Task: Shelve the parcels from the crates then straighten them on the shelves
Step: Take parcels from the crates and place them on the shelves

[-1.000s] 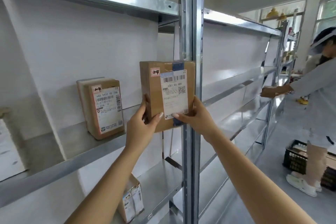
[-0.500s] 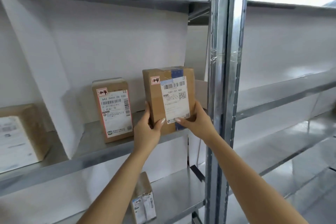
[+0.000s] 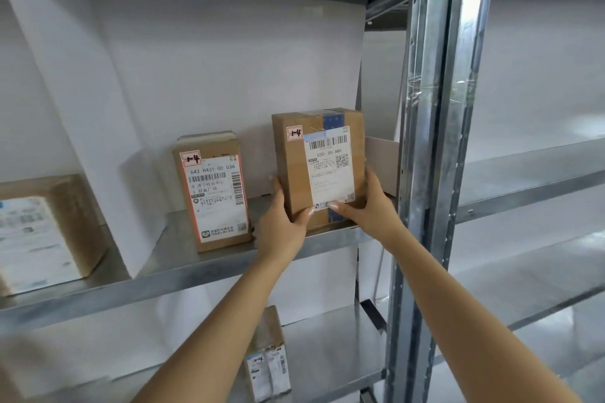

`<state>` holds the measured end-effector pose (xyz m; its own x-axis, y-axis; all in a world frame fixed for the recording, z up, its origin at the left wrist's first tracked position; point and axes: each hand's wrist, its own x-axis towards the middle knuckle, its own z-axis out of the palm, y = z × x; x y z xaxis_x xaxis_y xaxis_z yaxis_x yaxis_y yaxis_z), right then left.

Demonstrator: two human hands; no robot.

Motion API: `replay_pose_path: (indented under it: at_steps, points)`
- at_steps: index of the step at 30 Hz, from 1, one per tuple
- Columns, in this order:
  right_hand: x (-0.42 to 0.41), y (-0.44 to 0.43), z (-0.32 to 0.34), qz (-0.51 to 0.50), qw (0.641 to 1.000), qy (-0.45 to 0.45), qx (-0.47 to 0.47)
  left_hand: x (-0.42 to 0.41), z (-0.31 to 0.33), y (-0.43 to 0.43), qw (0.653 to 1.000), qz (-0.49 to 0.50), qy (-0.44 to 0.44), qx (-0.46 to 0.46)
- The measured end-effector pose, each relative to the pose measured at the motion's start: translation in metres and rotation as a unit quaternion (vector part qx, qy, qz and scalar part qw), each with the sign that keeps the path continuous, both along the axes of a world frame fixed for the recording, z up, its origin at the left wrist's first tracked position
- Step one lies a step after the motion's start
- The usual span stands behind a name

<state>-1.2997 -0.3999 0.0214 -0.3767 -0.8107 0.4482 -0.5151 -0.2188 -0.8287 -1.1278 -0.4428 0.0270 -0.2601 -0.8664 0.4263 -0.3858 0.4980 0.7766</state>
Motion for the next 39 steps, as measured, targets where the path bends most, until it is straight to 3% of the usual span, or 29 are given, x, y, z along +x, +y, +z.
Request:
replay_pose_path:
  at_steps: [4, 9, 13, 19, 28, 39]
  points:
    - [0.01, 0.022, -0.008, -0.001, 0.996, -0.03, -0.083, 0.016, -0.001, 0.02, 0.999, -0.013, 0.025, 0.027]
    - [0.033, 0.043, -0.001, 0.03, 0.98, -0.039, -0.193, 0.049, 0.001, 0.041, 0.997, -0.033, 0.05, -0.043]
    - [0.075, 0.046, 0.018, 0.09, 0.965, -0.098, -0.224, 0.09, 0.016, 0.057, 0.989, 0.009, 0.118, -0.088]
    - [0.167, 0.037, 0.038, 0.187, 0.952, -0.104, -0.217, 0.186, 0.035, 0.077, 0.98, 0.074, 0.131, -0.133]
    - [0.403, 0.045, 0.043, 0.342, 0.912, -0.098, -0.202, 0.412, 0.032, 0.147, 0.953, 0.223, 0.135, -0.154]
    - [0.743, 0.125, 0.008, 0.547, 0.827, -0.062, -0.111, 0.724, 0.004, 0.303, 0.876, 0.442, 0.127, -0.149]
